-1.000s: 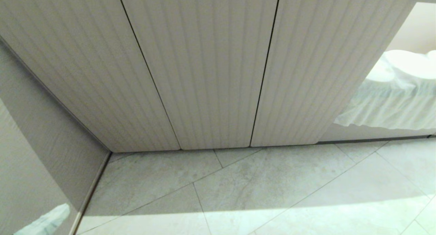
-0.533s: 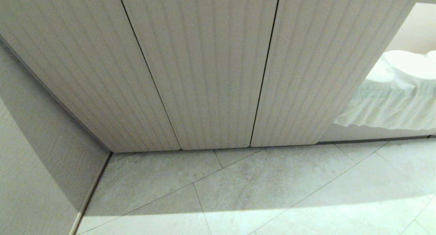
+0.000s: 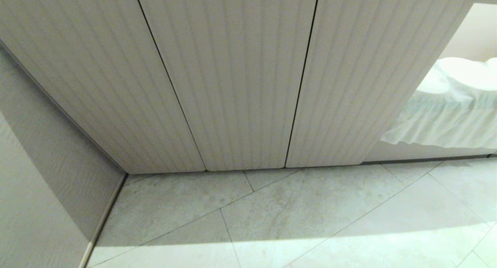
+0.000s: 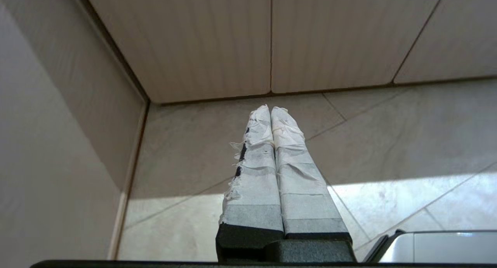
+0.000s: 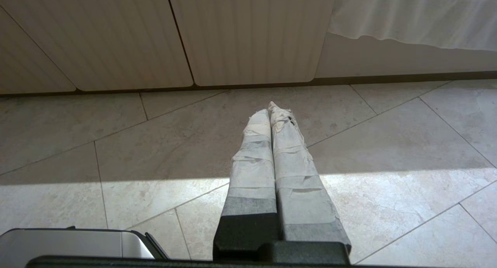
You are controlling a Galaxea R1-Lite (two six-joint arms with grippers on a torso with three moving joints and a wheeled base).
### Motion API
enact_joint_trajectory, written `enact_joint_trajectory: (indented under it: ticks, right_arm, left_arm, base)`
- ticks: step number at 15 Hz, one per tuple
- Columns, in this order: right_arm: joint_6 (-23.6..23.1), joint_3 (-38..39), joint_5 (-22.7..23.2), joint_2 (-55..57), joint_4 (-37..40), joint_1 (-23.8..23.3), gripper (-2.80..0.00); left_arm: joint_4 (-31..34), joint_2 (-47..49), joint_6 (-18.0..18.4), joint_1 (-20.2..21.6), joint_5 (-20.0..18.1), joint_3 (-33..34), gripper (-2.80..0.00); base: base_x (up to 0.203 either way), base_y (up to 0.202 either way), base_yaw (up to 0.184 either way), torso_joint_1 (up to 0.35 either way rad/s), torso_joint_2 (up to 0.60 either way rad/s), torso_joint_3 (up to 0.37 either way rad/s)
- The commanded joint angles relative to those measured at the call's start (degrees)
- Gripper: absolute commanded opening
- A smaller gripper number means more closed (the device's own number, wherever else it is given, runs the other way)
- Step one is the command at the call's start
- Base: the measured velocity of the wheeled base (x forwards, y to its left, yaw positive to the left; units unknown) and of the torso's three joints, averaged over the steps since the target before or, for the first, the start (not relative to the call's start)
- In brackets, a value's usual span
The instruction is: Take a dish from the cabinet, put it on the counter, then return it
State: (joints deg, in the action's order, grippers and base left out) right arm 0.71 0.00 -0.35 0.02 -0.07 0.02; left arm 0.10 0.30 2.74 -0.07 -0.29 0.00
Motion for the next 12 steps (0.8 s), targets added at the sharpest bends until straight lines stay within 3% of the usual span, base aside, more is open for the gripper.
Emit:
enact_joint_trajectory:
  ticks: [1, 2, 12]
  right_arm:
    - [0.0, 0.0, 0.0, 0.0, 0.0, 0.1, -2.8]
    - [0.0, 0.0, 0.0, 0.0, 0.0, 0.0, -2.8]
    - [0.0, 0.0, 0.0, 0.0, 0.0, 0.0, -2.8]
  left_arm:
    - [-0.1, -0.3, -2.3, 0.0, 0.2, 0.0, -2.8]
    - [-0.2, -0.3, -3.5, 0.0, 0.2, 0.0, -2.8]
    - [-0.1, -0.3, -2.7, 0.0, 0.2, 0.0, -2.8]
  base:
    - [0.0, 0.0, 0.0, 0.0, 0.0, 0.0]
    - [0.0, 0.0, 0.0, 0.0, 0.0, 0.0]
    - [0.0, 0.0, 0.0, 0.0, 0.0, 0.0]
